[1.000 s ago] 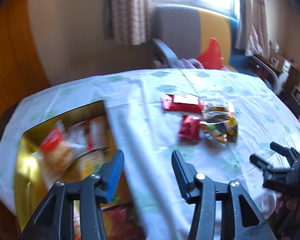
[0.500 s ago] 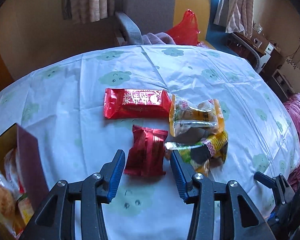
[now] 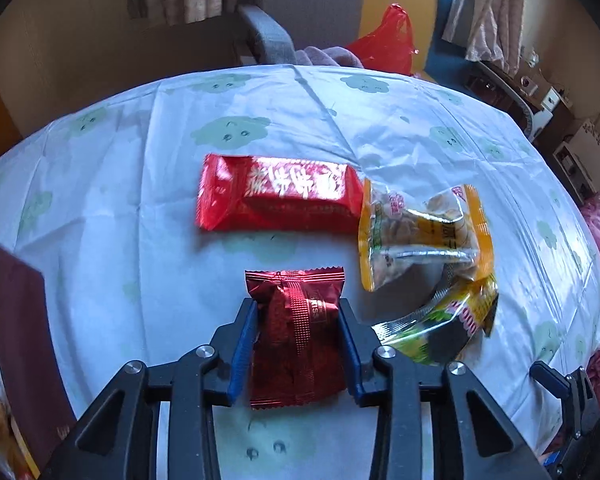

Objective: Organize snacks
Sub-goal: 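Lift the red packet with the left tool while the right tool reaches the red bar packet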

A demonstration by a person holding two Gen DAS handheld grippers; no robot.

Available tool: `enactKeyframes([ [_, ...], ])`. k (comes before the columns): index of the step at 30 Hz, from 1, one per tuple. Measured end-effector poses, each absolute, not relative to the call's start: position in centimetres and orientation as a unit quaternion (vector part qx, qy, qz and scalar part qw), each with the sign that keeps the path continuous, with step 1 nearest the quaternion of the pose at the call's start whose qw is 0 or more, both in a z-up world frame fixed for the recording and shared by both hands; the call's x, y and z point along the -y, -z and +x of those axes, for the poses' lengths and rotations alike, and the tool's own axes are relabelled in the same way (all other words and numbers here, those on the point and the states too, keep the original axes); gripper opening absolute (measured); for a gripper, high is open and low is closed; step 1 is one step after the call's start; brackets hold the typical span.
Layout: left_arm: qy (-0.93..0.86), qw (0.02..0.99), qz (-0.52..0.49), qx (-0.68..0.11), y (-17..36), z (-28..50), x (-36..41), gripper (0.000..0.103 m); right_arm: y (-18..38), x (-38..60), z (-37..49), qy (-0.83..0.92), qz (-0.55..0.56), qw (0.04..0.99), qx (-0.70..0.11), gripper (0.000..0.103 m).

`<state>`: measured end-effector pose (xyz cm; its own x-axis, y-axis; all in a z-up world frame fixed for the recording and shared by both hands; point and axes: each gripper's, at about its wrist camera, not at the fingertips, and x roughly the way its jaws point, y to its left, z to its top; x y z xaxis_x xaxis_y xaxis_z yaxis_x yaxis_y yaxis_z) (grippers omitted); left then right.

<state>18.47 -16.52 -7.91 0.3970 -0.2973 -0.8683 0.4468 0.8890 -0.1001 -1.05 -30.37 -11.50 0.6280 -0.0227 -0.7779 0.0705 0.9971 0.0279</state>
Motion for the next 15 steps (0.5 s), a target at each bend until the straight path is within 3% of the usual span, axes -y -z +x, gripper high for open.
enactKeyframes([
  [15, 0.171, 0.876, 0.077, -0.444, 9.0, 8.9, 12.7, 0.040, 11.3, 30.3, -1.0, 0.018, 0.014, 0.898, -0.439, 0.103],
])
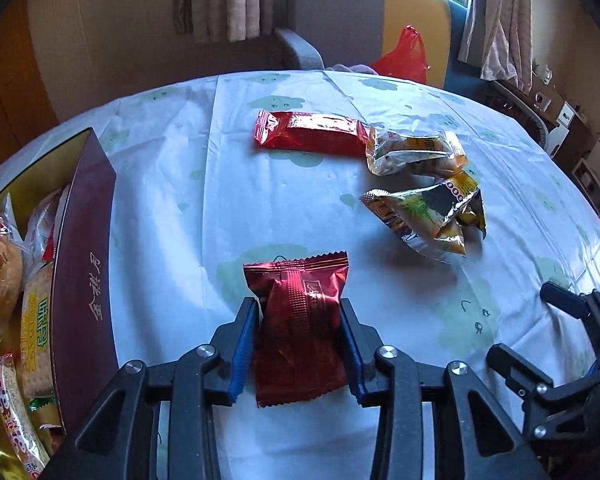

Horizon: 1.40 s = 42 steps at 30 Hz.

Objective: Organize snacks
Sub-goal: 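Lift the red packet with the left tool while the right tool reaches the red bar packet, then grasp the red bar packet with the right tool while the left tool holds the red packet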

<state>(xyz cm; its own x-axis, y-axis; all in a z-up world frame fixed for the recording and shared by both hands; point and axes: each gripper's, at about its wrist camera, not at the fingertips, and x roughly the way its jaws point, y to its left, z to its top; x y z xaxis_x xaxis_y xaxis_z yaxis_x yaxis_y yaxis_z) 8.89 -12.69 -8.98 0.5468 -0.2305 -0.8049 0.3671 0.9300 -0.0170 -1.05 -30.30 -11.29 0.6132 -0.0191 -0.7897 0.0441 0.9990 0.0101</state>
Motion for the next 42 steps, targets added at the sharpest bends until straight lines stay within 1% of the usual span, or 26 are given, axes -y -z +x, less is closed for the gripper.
enactKeyframes([
  [2, 0.170, 0.879, 0.075, -0.439, 9.0, 8.8, 12.6, 0.040, 11.2, 30.4, -1.0, 0.016, 0.012, 0.896, -0.444, 0.102],
  [3, 0.173, 0.880, 0.072, -0.436, 9.1, 8.7, 12.5, 0.040, 11.1, 30.5, -0.9, 0.016, 0.010, 0.894, -0.447, 0.100],
  [5, 0.179, 0.882, 0.070, -0.430, 9.1, 8.6, 12.2, 0.040, 10.9, 30.8, -0.8, 0.013, 0.013, 0.892, -0.452, 0.094],
  [7, 0.182, 0.884, 0.068, -0.425, 9.1, 8.5, 12.0, 0.039, 10.4, 31.4, -0.5, 0.006, 0.020, 0.889, -0.457, 0.083],
  [9, 0.182, 0.887, 0.068, -0.419, 9.2, 8.3, 12.0, 0.039, 9.7, 32.0, 0.0, -0.002, 0.031, 0.888, -0.458, 0.077],
  [12, 0.181, 0.891, 0.071, -0.411, 9.2, 8.1, 12.2, 0.040, 8.1, 32.6, 1.0, -0.014, 0.037, 0.894, -0.447, 0.076],
  [18, 0.179, 0.900, 0.079, -0.389, 9.5, 7.6, 12.3, 0.040, 4.5, 31.6, 5.4, -0.071, 0.009, 0.902, -0.425, 0.076],
  [23, 0.180, 0.907, 0.078, -0.373, 9.6, 7.3, 12.2, 0.040, 3.5, 29.1, 11.5, -0.122, -0.049, 0.892, -0.434, 0.076],
  [29, 0.181, 0.912, 0.076, -0.359, 9.8, 7.1, 12.2, 0.040, 5.4, 25.6, 18.9, -0.168, -0.135, 0.852, -0.477, 0.077],
  [34, 0.186, 0.913, 0.070, -0.356, 9.8, 7.1, 12.0, 0.040, 7.8, 22.9, 23.1, -0.181, -0.216, 0.819, -0.499, 0.087],
  [36, 0.187, 0.913, 0.068, -0.356, 9.8, 7.1, 11.9, 0.040, 8.8, 22.2, 24.4, -0.184, -0.239, 0.807, -0.508, 0.089],
  [38, 0.188, 0.913, 0.067, -0.356, 9.9, 7.1, 11.9, 0.040, 10.0, 21.8, 25.3, -0.186, -0.258, 0.794, -0.517, 0.089],
  [39, 0.188, 0.913, 0.065, -0.355, 9.8, 7.2, 11.9, 0.040, 10.4, 21.8, 25.5, -0.194, -0.256, 0.791, -0.521, 0.084],
  [40, 0.189, 0.913, 0.064, -0.355, 9.8, 7.2, 11.8, 0.040, 10.2, 21.9, 25.6, -0.211, -0.237, 0.792, -0.522, 0.067],
  [41, 0.189, 0.913, 0.064, -0.355, 9.8, 7.2, 11.9, 0.040, 9.9, 22.1, 25.8, -0.220, -0.219, 0.795, -0.521, 0.052],
  [42, 0.188, 0.913, 0.065, -0.355, 9.8, 7.2, 11.9, 0.040, 9.6, 22.1, 25.9, -0.208, -0.215, 0.803, -0.515, 0.039],
])
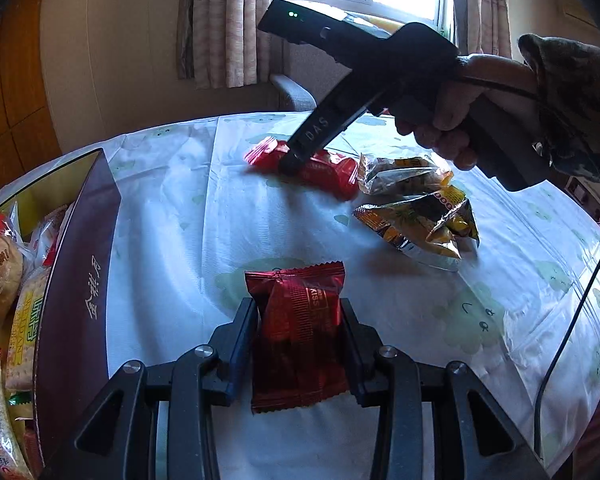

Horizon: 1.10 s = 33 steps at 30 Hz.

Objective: Organize snacks
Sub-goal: 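Grasp the red bar packet with the right tool while the left tool holds the red packet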

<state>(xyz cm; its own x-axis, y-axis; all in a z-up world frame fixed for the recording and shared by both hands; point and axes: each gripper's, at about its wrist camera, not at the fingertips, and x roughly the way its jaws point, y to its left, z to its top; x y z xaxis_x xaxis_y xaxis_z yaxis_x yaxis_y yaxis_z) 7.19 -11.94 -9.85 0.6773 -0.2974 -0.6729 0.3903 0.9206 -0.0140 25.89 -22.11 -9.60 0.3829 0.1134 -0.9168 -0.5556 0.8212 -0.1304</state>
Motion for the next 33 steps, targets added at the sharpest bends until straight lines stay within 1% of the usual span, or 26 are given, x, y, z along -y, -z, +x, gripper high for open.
enactKeyframes([
  [4, 0.188, 0.914, 0.066, -0.354, 9.9, 7.2, 11.9, 0.040, 8.4, 22.5, 26.1, -0.180, -0.187, 0.833, -0.489, 0.039],
  [9, 0.187, 0.914, 0.069, -0.354, 9.9, 7.1, 12.0, 0.040, 4.1, 25.6, 26.2, -0.105, -0.120, 0.882, -0.443, 0.039],
  [12, 0.186, 0.914, 0.070, -0.354, 9.9, 7.2, 12.1, 0.040, 2.1, 28.4, 24.8, -0.060, -0.089, 0.894, -0.436, 0.039],
  [15, 0.186, 0.914, 0.071, -0.354, 9.9, 7.2, 12.1, 0.040, 1.5, 31.5, 22.1, -0.018, -0.060, 0.895, -0.441, 0.039],
  [20, 0.184, 0.913, 0.074, -0.357, 9.9, 7.2, 12.2, 0.040, 3.2, 36.3, 15.4, 0.041, -0.011, 0.882, -0.469, 0.039],
  [25, 0.178, 0.907, 0.076, -0.373, 9.6, 7.6, 12.3, 0.039, 6.6, 38.6, 9.2, 0.062, 0.040, 0.865, -0.496, 0.039],
  [30, 0.185, 0.904, 0.079, -0.377, 8.5, 6.5, 12.2, 0.039, 9.5, 38.0, 5.9, 0.080, 0.041, 0.863, -0.496, 0.040],
  [33, 0.192, 0.908, 0.075, -0.365, 6.9, 5.2, 11.8, 0.039, 10.0, 37.3, 4.9, 0.088, 0.032, 0.873, -0.478, 0.040],
])
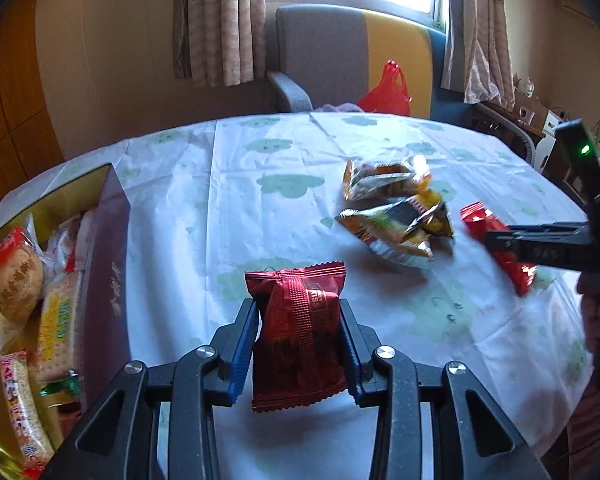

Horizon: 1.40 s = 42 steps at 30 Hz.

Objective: Organize snacks
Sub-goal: 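Grasp the red bar packet with the right tool while the left tool holds the red packet, then lower the red packet into the gold tin and open the left tool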

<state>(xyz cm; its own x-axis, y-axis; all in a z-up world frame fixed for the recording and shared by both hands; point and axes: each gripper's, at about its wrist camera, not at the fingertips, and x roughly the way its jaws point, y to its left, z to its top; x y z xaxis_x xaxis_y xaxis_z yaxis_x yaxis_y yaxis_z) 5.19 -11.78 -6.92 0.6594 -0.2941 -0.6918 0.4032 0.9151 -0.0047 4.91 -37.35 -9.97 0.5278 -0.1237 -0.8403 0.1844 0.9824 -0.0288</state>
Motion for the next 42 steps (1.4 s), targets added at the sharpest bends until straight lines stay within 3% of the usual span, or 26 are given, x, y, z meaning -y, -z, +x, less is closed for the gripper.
enactKeyframes([
  [6, 0.193, 0.915, 0.029, -0.353, 2.9, 3.5, 8.9, 0.039, 10.2, 37.6, 4.7, 0.089, 0.044, 0.879, -0.466, 0.040],
  [16, 0.089, 0.930, -0.091, -0.345, -1.1, 3.0, -4.7, 0.039, 10.3, 37.6, 4.9, 0.088, 0.043, 0.883, -0.459, 0.040],
  [21, 0.045, 0.925, -0.131, -0.355, 0.1, 3.1, -9.5, 0.039, 10.4, 37.4, 4.8, 0.088, 0.037, 0.885, -0.456, 0.040],
  [29, 0.033, 0.905, -0.165, -0.390, 2.5, 6.3, -10.0, 0.040, 10.3, 37.4, 4.7, 0.090, 0.034, 0.885, -0.455, 0.040],
  [36, -0.002, 0.891, -0.133, -0.435, 5.3, 10.2, -9.3, 0.045, 10.2, 37.4, 4.8, 0.090, 0.032, 0.885, -0.456, 0.040],
  [42, -0.025, 0.893, -0.103, -0.438, 6.5, 8.9, -8.7, 0.045, 10.3, 37.4, 4.8, 0.093, 0.029, 0.886, -0.453, 0.040],
])
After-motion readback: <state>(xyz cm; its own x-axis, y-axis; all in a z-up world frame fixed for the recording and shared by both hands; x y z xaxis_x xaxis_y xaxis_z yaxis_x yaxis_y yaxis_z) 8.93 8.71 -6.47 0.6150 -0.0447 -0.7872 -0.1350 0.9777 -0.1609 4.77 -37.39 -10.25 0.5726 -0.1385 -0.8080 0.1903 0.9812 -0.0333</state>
